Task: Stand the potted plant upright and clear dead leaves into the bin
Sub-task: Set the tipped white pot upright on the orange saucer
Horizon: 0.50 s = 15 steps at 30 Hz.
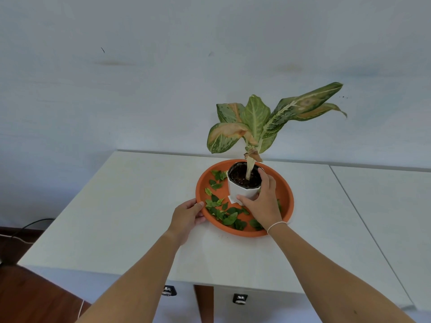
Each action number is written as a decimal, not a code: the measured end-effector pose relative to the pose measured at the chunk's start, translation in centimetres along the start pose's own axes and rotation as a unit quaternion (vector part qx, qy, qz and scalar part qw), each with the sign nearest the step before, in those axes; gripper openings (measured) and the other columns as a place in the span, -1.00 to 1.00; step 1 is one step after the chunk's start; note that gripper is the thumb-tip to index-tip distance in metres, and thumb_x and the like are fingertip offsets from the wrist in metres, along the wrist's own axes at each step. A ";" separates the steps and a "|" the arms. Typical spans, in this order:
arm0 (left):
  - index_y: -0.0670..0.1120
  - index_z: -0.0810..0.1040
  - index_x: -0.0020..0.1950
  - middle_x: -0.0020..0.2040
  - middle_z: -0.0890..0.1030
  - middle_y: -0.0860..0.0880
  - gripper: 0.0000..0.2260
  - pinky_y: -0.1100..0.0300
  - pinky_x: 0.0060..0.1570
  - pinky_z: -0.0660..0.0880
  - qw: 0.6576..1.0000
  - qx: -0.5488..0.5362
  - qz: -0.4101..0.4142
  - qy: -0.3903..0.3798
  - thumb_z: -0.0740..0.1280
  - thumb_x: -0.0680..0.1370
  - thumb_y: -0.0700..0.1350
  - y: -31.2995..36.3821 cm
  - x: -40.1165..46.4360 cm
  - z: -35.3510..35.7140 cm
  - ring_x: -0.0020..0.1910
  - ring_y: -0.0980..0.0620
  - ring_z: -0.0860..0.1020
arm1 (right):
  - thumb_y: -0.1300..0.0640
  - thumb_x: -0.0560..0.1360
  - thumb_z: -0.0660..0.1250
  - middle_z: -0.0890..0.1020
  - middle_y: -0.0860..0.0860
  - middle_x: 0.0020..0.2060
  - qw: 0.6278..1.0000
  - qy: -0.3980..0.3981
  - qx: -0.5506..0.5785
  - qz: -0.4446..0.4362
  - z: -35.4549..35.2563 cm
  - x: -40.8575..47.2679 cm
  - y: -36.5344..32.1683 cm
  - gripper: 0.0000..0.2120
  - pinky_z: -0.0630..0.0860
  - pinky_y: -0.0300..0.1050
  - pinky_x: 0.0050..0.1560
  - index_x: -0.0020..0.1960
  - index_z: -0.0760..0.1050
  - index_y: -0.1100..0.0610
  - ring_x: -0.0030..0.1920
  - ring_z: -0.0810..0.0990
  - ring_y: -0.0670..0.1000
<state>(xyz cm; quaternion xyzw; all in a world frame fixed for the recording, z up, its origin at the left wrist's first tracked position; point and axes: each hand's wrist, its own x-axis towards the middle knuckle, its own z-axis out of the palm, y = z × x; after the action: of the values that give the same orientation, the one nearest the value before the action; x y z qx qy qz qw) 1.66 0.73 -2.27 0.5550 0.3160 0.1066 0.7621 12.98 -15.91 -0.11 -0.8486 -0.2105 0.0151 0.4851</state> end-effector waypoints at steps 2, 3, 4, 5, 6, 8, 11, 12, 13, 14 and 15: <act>-0.20 0.52 0.24 -0.11 0.61 -0.14 -0.76 0.30 -0.32 0.63 1.000 0.002 0.000 -0.001 0.22 0.60 -0.23 0.0 0.0 0.0 -0.17 -0.01 0.58 | 0.12 0.35 0.52 0.18 0.05 0.44 1.000 -0.002 -0.004 0.000 -0.1 0.0 0.0 -0.11 0.25 -0.38 0.20 0.52 0.08 0.04 0.39 0.34 0.01; -0.20 0.52 0.25 -0.09 0.61 -0.15 -0.76 0.29 -0.31 0.64 1.000 0.004 0.000 0.000 0.22 0.60 -0.23 0.0 0.0 -0.1 -0.16 -0.01 0.59 | 0.11 0.35 0.51 0.18 0.05 0.44 1.000 -0.003 -0.004 0.000 -0.2 -0.1 0.0 -0.11 0.26 -0.36 0.21 0.52 0.08 0.03 0.40 0.33 0.01; -0.20 0.53 0.24 -0.08 0.62 -0.15 -0.76 0.28 -0.30 0.64 1.000 0.005 0.001 0.000 0.23 0.60 -0.23 -0.1 0.1 -0.1 -0.16 -0.01 0.59 | 0.10 0.35 0.52 0.18 0.04 0.45 1.000 -0.005 -0.002 0.000 -0.3 -0.1 0.1 -0.10 0.26 -0.35 0.21 0.53 0.07 0.02 0.40 0.33 0.01; -0.20 0.53 0.24 -0.08 0.62 -0.15 -0.76 0.28 -0.30 0.64 1.000 0.007 0.001 0.000 0.23 0.60 -0.23 0.0 0.1 -0.1 -0.16 -0.01 0.59 | 0.08 0.35 0.52 0.18 0.03 0.45 1.000 -0.008 0.001 0.001 -0.5 -0.2 0.2 -0.09 0.27 -0.33 0.22 0.53 0.06 0.01 0.41 0.32 0.01; -0.19 0.53 0.23 -0.09 0.61 -0.15 -0.77 0.28 -0.29 0.64 1.000 0.008 0.001 0.000 0.23 0.60 -0.23 -0.1 0.1 -0.1 -0.16 -0.01 0.59 | 0.06 0.34 0.52 0.18 0.02 0.45 1.000 -0.011 0.005 0.005 -0.6 -0.2 0.2 -0.09 0.28 -0.32 0.22 0.53 0.05 -0.01 0.41 0.32 0.01; -0.19 0.53 0.22 -0.11 0.60 -0.15 -0.77 0.28 -0.29 0.64 1.000 0.014 0.000 0.003 0.23 0.59 -0.22 -0.2 0.2 -0.1 -0.18 -0.01 0.58 | 0.04 0.34 0.52 0.20 0.01 0.46 1.000 -0.018 0.011 0.013 -1.1 -0.2 0.4 -0.07 0.27 -0.29 0.23 0.53 0.03 -0.03 0.43 0.30 0.00; -0.18 0.54 0.22 -0.13 0.59 -0.16 -0.77 0.28 -0.29 0.64 0.999 0.044 -0.005 0.009 0.24 0.59 -0.20 -0.1 -0.1 0.0 -0.24 0.02 0.56 | 0.00 0.34 0.51 0.23 -0.01 0.48 1.000 -0.016 0.001 0.014 -2.3 -0.5 0.6 -0.08 0.26 -0.18 0.33 0.53 0.04 -0.02 0.47 0.24 0.00; -0.18 0.54 0.22 -0.14 0.59 -0.16 -0.77 0.28 -0.29 0.64 0.999 0.052 -0.007 0.009 0.24 0.60 -0.19 0.0 -0.2 0.0 -0.25 0.02 0.56 | -0.02 0.35 0.50 0.23 -0.01 0.48 1.000 -0.014 -0.003 0.013 -2.9 -0.6 0.6 -0.09 0.27 -0.12 0.37 0.53 0.05 -0.02 0.48 0.23 0.00; -0.19 0.54 0.22 -0.16 0.60 -0.15 -0.77 0.27 -0.29 0.64 0.998 0.059 -0.010 0.008 0.24 0.60 -0.19 0.1 -0.3 0.0 -0.26 0.02 0.57 | -0.04 0.36 0.48 0.24 -0.02 0.48 1.000 -0.010 -0.003 0.015 -3.4 -0.6 0.7 -0.11 0.27 -0.07 0.40 0.53 0.06 -0.02 0.48 0.23 0.00; -0.19 0.54 0.21 -0.16 0.61 -0.15 -0.78 0.27 -0.29 0.64 0.998 0.067 -0.013 0.006 0.23 0.60 -0.19 0.2 -0.4 0.0 -0.26 0.01 0.57 | -0.05 0.38 0.47 0.25 -0.02 0.48 1.000 -0.007 -0.001 0.020 -3.9 -0.7 0.9 -0.14 0.28 -0.04 0.41 0.53 0.07 -0.02 0.47 0.24 0.01; -0.20 0.53 0.21 -0.14 0.61 -0.15 -0.78 0.26 -0.28 0.64 0.997 0.075 -0.015 0.004 0.23 0.60 -0.19 0.3 -0.5 -0.1 -0.24 -0.01 0.57 | -0.06 0.40 0.45 0.25 -0.01 0.47 1.000 -0.005 0.002 0.027 -4.5 -0.9 1.1 -0.17 0.31 -0.02 0.40 0.53 0.08 -0.02 0.46 0.27 0.02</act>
<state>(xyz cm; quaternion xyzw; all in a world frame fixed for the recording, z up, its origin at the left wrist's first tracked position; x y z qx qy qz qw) 1.28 0.64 -1.81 0.6056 0.3345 0.0735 0.7182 13.56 -20.35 1.21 -0.8531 -0.1901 0.0332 0.4848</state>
